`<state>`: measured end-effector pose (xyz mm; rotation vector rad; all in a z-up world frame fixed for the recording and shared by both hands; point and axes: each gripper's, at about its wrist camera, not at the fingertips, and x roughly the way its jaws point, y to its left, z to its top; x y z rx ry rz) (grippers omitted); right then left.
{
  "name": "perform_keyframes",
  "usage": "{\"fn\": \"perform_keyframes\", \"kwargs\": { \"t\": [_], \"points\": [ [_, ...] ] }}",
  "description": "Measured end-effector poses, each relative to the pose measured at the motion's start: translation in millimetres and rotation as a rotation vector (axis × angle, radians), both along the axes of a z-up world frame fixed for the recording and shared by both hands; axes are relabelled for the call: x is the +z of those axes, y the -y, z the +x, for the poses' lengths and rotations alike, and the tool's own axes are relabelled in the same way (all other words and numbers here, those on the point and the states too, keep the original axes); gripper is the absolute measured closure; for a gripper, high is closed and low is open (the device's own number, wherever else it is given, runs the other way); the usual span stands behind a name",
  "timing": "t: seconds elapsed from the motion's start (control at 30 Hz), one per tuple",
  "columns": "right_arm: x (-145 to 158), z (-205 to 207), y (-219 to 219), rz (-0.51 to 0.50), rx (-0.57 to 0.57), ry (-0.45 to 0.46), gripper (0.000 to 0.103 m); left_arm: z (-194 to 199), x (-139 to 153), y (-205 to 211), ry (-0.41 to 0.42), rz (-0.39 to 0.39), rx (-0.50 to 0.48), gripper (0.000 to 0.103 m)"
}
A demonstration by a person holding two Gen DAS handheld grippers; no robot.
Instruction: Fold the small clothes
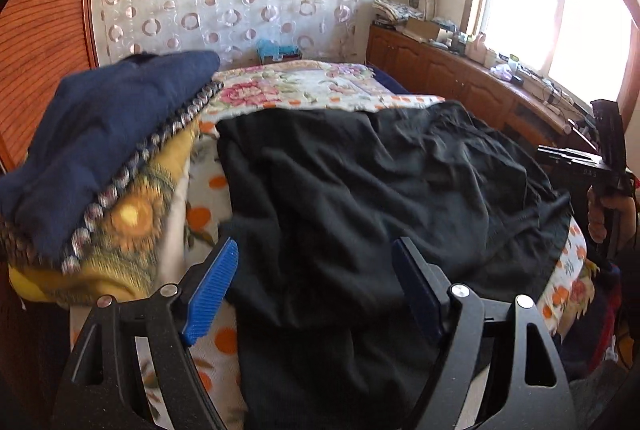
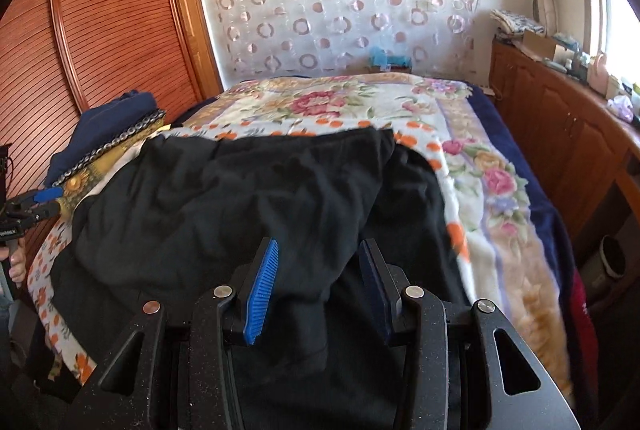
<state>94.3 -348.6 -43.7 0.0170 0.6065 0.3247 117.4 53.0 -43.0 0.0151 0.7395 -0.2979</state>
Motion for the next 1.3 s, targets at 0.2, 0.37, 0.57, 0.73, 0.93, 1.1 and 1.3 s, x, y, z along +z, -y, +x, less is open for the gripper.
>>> {"fn": "perform_keyframes", "kwargs": {
  "t": [0.2, 0.37, 0.57, 0.73, 0.93, 1.1, 1.3],
  "points": [
    [-5, -23, 4, 0.003, 0.027, -0.034, 0.059, -25, -17, -1, -0.044, -0.025, -0.004, 0.035],
    [-2, -33, 1, 0.003, 0.079, -0.044, 0.059, -41, -25, 4, -0.087, -0.065, -0.059, 0.056],
    [-7, -33, -3, -0.039, 0.15, -0.061, 0.059, -30, -36, 24, -0.122, -0.035, -0.083, 0.068],
    [-9, -27, -3, -0.094, 0.186, -0.069, 0.059, -8, -34, 33, -0.106, -0.01, -0.061, 0.068],
    [-14, -18, 2, -0.123, 0.186, -0.079, 0.059, 30, -31, 33, -0.126, -0.004, -0.024, 0.068],
    [-13, -16, 9, -0.118, 0.185, -0.078, 0.059, 22, -27, 39, -0.108, 0.002, -0.035, 0.068],
    [-20, -19, 0, -0.154, 0.211, -0.069, 0.059, -14, -12, 67, -0.065, 0.009, -0.14, 0.068]
  ]
}}
